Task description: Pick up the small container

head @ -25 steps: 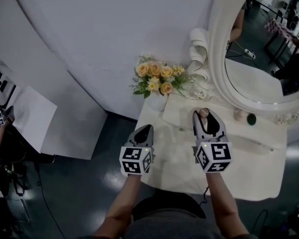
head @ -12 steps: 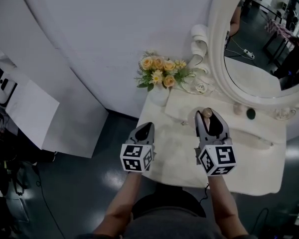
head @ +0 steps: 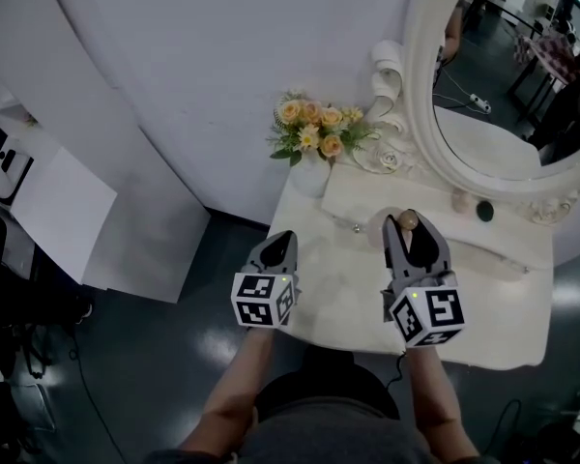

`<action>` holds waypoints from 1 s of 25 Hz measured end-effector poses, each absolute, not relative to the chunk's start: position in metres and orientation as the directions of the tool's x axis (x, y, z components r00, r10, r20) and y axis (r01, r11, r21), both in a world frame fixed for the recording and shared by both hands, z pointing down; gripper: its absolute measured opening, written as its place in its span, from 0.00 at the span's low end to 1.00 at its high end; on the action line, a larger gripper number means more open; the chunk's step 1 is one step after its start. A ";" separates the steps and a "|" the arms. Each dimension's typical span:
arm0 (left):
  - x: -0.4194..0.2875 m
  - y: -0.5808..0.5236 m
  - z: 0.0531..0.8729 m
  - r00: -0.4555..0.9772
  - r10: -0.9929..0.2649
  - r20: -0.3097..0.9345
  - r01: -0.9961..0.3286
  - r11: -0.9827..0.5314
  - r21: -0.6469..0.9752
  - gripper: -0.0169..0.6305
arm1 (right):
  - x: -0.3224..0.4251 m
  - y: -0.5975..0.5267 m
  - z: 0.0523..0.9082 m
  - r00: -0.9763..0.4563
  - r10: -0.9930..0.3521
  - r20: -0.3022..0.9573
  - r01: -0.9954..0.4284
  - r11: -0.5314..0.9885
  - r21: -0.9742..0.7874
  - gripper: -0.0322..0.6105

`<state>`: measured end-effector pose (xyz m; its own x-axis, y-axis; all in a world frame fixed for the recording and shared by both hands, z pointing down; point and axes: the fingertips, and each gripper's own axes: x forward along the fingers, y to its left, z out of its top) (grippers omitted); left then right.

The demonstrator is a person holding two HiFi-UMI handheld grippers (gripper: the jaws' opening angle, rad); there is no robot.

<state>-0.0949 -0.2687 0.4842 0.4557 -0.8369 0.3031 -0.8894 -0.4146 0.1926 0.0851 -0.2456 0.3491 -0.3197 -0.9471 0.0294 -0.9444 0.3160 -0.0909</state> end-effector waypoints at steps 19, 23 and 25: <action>-0.108 -0.250 0.481 0.436 -0.851 0.292 -0.899 -0.397 0.185 0.04 | 0.079 -0.214 0.331 -0.329 -0.944 -0.021 -0.941 0.330 -0.081 0.29; -0.108 -0.247 0.480 0.433 -0.853 0.292 -0.900 -0.394 0.184 0.04 | 0.081 -0.212 0.329 -0.325 -0.945 -0.031 -0.941 0.327 -0.087 0.29; -0.108 -0.246 0.480 0.432 -0.854 0.292 -0.901 -0.393 0.183 0.04 | 0.081 -0.211 0.329 -0.328 -0.944 -0.033 -0.940 0.330 -0.088 0.29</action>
<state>-0.1078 -0.2463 0.4796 0.4317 -0.8535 0.2918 -0.9011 -0.3932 0.1827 0.0812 -0.2111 0.3286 -0.3283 -0.9440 -0.0327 -0.9399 0.3299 -0.0882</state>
